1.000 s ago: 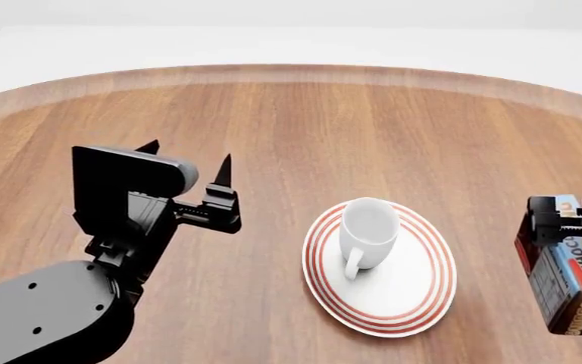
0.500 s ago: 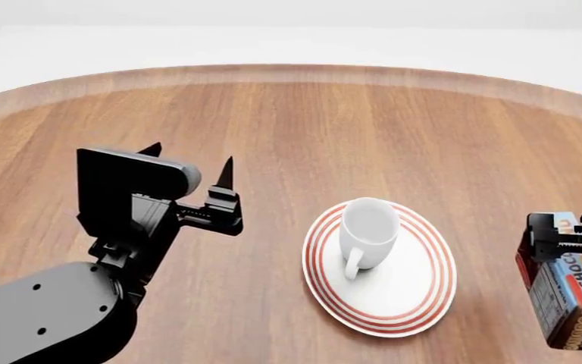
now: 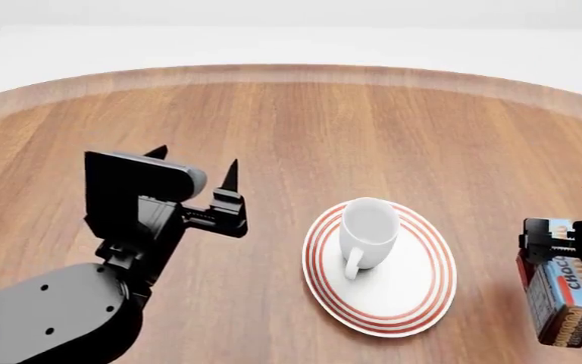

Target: Pick up the white mug and put it on the plate, and put the chocolate pudding to the right of the plate.

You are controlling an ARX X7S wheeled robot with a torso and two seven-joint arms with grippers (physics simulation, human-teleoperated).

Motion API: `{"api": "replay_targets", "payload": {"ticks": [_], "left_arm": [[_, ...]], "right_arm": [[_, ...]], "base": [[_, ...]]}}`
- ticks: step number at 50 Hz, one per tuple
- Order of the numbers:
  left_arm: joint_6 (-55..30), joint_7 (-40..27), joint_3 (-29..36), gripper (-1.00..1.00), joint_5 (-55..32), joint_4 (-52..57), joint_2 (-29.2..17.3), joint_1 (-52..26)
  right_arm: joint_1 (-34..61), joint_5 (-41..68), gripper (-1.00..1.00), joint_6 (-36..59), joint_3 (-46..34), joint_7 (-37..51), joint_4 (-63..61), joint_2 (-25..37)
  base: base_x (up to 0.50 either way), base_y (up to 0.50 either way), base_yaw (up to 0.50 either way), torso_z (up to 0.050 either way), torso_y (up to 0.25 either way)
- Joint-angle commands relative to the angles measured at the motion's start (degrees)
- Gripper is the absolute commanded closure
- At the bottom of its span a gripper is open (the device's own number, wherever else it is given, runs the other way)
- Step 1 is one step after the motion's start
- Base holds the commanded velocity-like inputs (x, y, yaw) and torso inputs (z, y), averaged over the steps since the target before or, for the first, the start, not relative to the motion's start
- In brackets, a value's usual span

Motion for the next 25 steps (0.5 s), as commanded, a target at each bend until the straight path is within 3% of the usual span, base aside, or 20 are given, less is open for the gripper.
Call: {"api": "replay_targets", "payload": {"ticks": [1, 25], "left_arm": [[0.82, 0.77, 0.17, -1.0, 0.52, -1.06, 0.92, 0.98], [0.89, 1.33, 0.22, -1.0, 0.79, -2.02, 1.52, 1.6]], "right_arm": [[-0.67, -5.2, 1.0, -7.43, -2.3, -4.97, 10.12, -5.0], [0.37, -11.69, 1.0, -17.85, -5.41, -11.34, 29.71, -12.99]], "base": [[0.0, 0.0, 0.0, 0.0, 0.0], [0.0, 0.0, 0.0, 0.0, 0.0]]}}
